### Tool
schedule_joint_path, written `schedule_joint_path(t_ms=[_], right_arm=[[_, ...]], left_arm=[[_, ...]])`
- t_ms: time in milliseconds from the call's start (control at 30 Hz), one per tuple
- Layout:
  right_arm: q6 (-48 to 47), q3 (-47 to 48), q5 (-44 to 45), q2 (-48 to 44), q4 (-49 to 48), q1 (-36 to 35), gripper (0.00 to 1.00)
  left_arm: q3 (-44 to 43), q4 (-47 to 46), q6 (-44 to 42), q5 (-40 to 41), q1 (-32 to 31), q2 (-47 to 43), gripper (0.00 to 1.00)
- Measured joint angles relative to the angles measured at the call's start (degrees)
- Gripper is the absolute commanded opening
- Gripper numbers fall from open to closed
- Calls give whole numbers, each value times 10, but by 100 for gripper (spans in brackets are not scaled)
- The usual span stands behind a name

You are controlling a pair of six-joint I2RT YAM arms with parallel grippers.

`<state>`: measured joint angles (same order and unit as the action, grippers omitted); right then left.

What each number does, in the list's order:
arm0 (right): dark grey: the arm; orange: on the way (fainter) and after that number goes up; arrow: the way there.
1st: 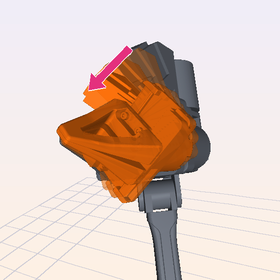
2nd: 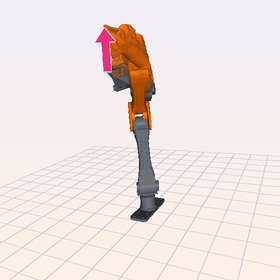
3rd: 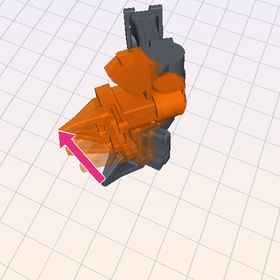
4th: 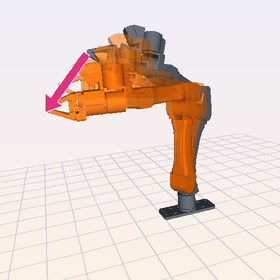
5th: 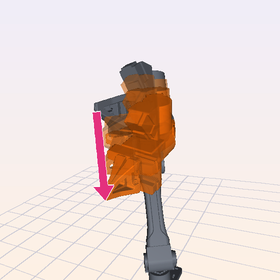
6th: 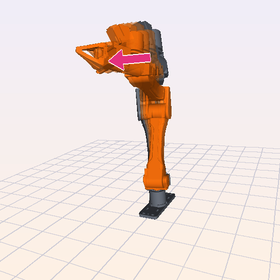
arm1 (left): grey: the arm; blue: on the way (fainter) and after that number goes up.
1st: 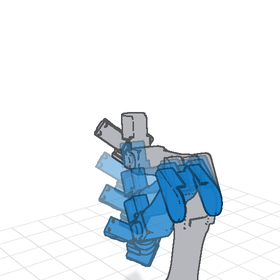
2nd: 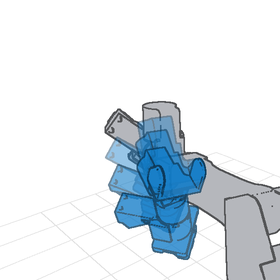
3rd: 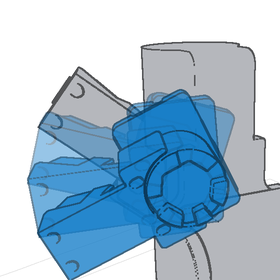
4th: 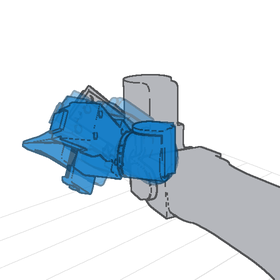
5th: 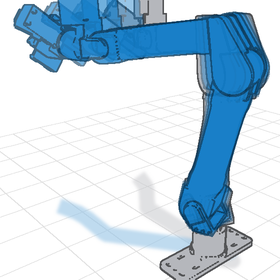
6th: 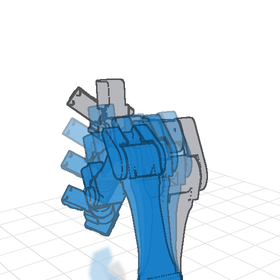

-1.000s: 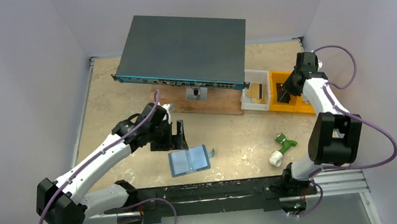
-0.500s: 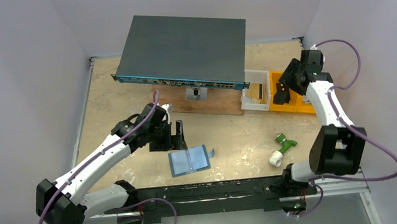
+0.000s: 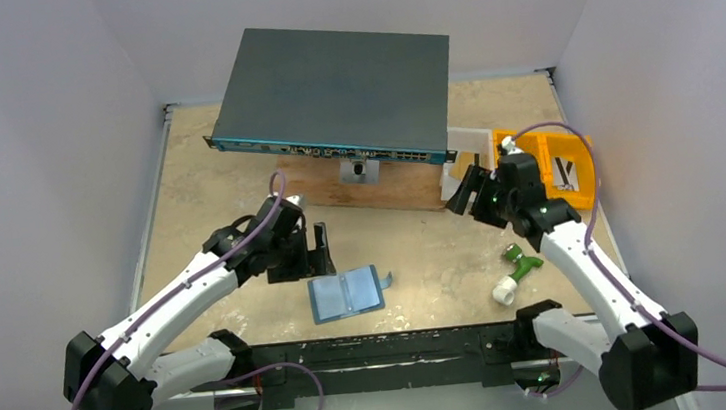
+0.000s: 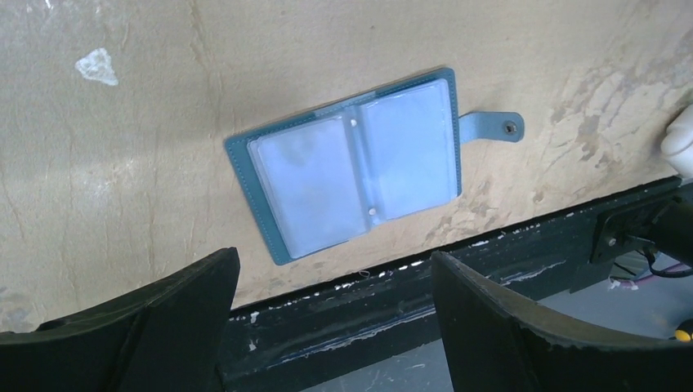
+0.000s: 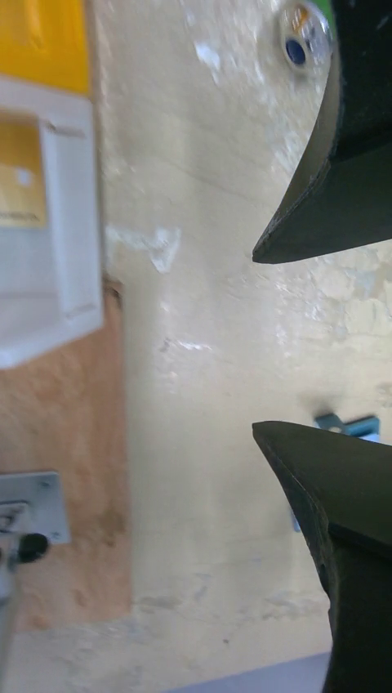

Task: Take the credit cards out of the card holder
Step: Place the credit card in the storage box, then remove the credit card from the card holder.

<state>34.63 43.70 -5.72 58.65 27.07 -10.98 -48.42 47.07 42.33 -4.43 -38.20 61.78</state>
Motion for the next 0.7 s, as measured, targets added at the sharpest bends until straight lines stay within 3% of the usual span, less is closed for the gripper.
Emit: schedule_joint_path(t_ms=[400,700], right_arm=[[114,-128,-2,-48,-73,-217,68],[179,-120,17,56,-170,-393,66]], left_arm=[[40,-6,44,19,2,-7,87],[59,-8,52,23,2,-9,87]])
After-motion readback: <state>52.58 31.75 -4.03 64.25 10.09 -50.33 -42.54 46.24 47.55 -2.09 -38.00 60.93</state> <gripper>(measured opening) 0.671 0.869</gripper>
